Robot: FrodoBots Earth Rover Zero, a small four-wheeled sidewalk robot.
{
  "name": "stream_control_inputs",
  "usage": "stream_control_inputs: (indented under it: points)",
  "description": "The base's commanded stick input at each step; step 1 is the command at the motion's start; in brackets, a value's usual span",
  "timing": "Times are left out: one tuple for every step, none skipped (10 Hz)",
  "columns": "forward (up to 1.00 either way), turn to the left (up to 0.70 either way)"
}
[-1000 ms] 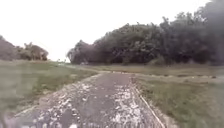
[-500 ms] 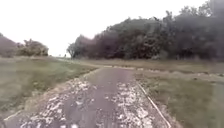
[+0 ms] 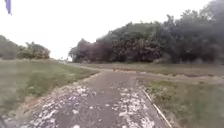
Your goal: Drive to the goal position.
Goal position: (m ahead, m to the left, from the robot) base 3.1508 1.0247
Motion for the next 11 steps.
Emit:
stream_control_inputs:
  points:
    - [0.85, 0.01]
    - [0.85, 0.01]
    - [0.85, 0.01]
    - [0.85, 0.01]
    - [0.85, 0.01]
    - [0.85, 0.01]
    - [0.85, 0.01]
    - [0.85, 0.01]
    - [0.85, 0.01]
    - [0.85, 0.00]
    - [0.85, 0.00]
